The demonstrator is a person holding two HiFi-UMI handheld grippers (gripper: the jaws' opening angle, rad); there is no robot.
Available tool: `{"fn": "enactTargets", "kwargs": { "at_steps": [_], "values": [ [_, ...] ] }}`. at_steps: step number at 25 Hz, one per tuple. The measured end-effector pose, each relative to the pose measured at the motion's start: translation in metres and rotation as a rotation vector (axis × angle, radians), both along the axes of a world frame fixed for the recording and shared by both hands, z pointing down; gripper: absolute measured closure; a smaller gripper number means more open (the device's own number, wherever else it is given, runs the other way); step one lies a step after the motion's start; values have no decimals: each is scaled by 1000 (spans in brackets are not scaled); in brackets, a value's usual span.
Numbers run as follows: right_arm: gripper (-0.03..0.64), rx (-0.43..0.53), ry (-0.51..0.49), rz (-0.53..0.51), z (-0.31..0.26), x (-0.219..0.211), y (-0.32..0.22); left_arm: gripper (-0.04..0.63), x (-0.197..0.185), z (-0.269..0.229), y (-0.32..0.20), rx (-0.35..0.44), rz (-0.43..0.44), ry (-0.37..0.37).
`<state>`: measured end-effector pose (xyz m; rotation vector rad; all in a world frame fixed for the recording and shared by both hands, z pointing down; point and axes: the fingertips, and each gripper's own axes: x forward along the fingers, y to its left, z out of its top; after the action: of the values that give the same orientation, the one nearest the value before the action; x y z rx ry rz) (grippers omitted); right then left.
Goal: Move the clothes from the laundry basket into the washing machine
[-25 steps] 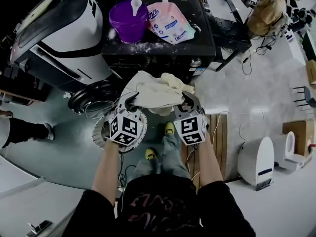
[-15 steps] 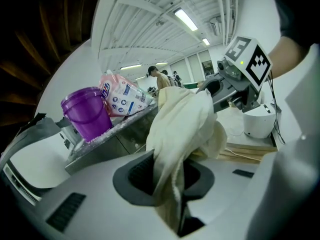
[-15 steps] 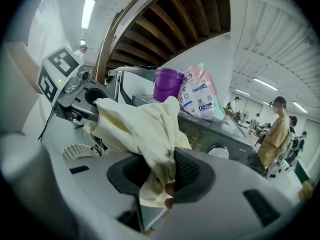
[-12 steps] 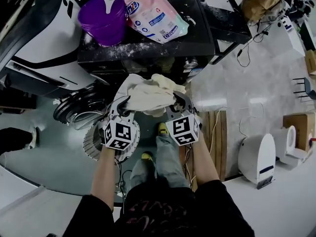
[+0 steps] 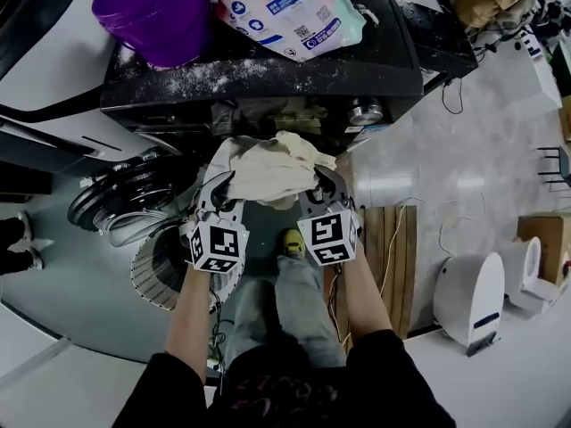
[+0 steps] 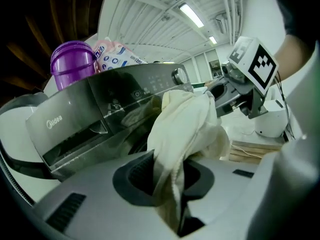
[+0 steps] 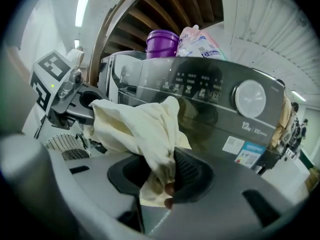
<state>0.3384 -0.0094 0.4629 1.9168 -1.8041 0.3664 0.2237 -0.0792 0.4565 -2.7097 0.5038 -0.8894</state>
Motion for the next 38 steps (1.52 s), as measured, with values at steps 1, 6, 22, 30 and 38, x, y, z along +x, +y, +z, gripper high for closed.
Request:
{"fn": "enactTargets", "kwargs": {
  "at_steps": [1,6,22,30,38],
  "values": [
    [502,2,-3,3,10,2,-3,514,2,10,-3,1,-9,8],
    [503,21,20,22,59,14,-18,514,17,57,-23,7,-56,56],
    [504,219,10,115,140,50,-102,515,63,142,-116,-13,-188,264],
    [503,282,-81,142,170,70,-134,515,80,168,-146,-61,-255,363],
    [495,332,-129,154,183,84,-165,514,91,198,-178,-139,-292,400]
  ]
}}
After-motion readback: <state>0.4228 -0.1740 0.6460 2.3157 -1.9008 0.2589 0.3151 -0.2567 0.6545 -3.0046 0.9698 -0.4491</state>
